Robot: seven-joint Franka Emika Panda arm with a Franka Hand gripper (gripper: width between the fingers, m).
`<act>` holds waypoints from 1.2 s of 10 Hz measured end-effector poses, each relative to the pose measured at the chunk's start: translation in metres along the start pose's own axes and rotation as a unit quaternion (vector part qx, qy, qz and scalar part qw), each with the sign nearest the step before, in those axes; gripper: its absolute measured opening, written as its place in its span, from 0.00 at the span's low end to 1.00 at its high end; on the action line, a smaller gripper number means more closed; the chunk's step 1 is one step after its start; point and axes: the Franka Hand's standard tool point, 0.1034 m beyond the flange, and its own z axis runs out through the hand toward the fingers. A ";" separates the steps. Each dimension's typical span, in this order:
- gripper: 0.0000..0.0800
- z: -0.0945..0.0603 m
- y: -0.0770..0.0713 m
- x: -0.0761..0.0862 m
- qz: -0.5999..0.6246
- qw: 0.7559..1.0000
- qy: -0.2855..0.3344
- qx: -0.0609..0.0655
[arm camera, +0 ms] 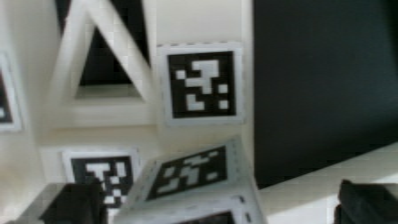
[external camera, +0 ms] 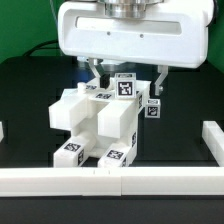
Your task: Assemble chair
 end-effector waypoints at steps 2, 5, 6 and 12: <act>0.81 0.000 0.004 0.001 -0.089 0.996 0.001 -0.006; 0.54 0.000 0.004 0.001 -0.091 0.996 0.001 -0.006; 0.54 0.000 0.004 0.001 -0.091 0.996 0.001 -0.006; 0.34 0.000 0.004 0.001 0.030 1.000 0.001 -0.005</act>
Offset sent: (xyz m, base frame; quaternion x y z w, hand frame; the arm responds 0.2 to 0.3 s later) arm 0.0000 0.0000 0.0000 0.0000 0.0000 0.0000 1.0000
